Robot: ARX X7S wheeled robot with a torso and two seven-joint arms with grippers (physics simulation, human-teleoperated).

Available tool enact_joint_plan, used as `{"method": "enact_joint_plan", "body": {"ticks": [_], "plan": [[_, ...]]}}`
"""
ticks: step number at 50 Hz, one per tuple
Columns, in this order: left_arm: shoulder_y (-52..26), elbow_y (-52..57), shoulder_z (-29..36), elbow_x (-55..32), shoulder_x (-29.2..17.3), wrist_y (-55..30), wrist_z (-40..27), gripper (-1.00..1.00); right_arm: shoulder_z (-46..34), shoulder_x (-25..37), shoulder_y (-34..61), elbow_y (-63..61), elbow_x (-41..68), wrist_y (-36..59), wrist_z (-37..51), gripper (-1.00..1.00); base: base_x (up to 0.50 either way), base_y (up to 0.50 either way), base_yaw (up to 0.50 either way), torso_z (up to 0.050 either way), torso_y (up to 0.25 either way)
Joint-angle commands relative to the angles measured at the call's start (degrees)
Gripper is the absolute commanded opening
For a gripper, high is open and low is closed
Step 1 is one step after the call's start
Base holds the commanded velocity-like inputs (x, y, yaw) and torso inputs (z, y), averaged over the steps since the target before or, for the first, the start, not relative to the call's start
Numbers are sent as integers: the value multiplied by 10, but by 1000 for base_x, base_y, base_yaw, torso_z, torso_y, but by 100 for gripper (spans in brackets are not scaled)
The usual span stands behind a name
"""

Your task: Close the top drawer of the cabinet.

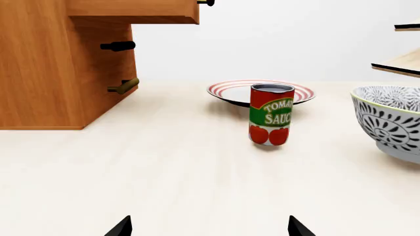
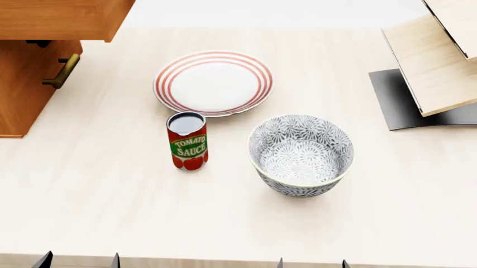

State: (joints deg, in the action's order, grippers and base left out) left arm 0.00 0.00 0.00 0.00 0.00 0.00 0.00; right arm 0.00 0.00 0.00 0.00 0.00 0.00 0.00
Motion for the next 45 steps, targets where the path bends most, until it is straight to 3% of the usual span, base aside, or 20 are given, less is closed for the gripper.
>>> {"method": "enact_joint_plan", "body": {"ticks": [1, 13, 32, 36, 39, 45], "plan": [[-2, -7, 4, -4, -4, 5, 0, 100, -26, 21, 3, 9, 21, -7, 26, 100, 0, 0, 0, 0, 0], [-3, -10, 38, -15, -26, 5, -37, 100, -42, 34, 7, 10, 33, 0, 42, 100, 0, 0, 0, 0, 0], [-22, 333, 47, -33, -50, -203, -79, 100, -11, 72, 24, -405, 48, 243, 107, 100, 0, 0, 0, 0, 0], [-47, 375, 72, -13, -50, -255, -93, 100, -23, 75, 44, -426, 40, 282, 116, 100, 0, 0, 0, 0, 0], [-49, 383, 94, 11, -50, -244, -106, 100, -35, 75, 45, -427, 29, 284, 124, 100, 0, 0, 0, 0, 0], [-52, 411, 91, -18, -56, -264, -94, 100, -22, 83, 38, -446, 47, 284, 120, 100, 0, 0, 0, 0, 0]]}}
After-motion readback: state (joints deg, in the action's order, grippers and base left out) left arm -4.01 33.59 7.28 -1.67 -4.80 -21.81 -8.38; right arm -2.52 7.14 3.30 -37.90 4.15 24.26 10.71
